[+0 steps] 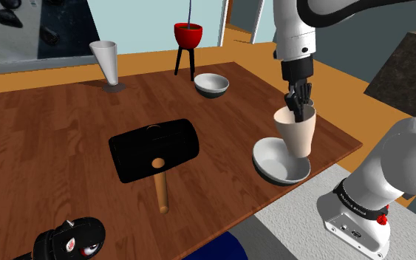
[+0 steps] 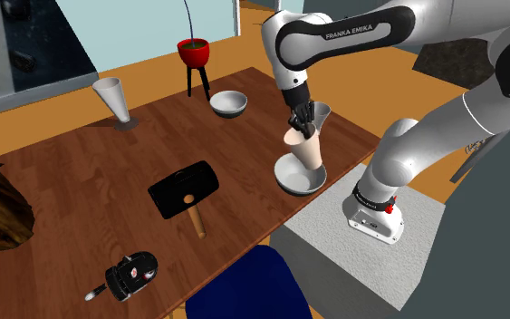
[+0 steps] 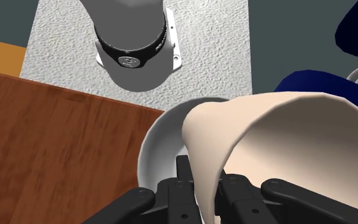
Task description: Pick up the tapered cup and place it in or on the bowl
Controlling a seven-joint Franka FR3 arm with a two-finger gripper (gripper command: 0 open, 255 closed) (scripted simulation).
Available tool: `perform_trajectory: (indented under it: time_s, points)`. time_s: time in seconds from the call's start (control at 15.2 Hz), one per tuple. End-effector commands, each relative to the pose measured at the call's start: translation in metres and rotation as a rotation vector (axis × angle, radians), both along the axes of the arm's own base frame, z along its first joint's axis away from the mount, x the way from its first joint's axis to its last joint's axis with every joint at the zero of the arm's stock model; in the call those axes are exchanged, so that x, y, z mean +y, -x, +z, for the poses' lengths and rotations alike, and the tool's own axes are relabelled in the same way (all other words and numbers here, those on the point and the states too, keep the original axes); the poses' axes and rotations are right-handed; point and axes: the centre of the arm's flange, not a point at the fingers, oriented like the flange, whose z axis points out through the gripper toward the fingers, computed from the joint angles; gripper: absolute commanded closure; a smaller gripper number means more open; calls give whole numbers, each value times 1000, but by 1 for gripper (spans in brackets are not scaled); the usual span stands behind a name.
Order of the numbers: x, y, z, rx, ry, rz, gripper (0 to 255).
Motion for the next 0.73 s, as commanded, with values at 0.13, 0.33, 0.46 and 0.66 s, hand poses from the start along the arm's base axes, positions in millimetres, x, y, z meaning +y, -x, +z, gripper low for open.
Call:
perform_trajectory:
  time_s: [0.13,0.33,0.46,0.66]
  points:
    - [1,-1,-21,-1,0,0,255]
    - [1,-1,-27,-1,0,0,255]
    - [1,-1,-27,-1,0,0,255]
    - [1,-1,-27,-1,0,0,255]
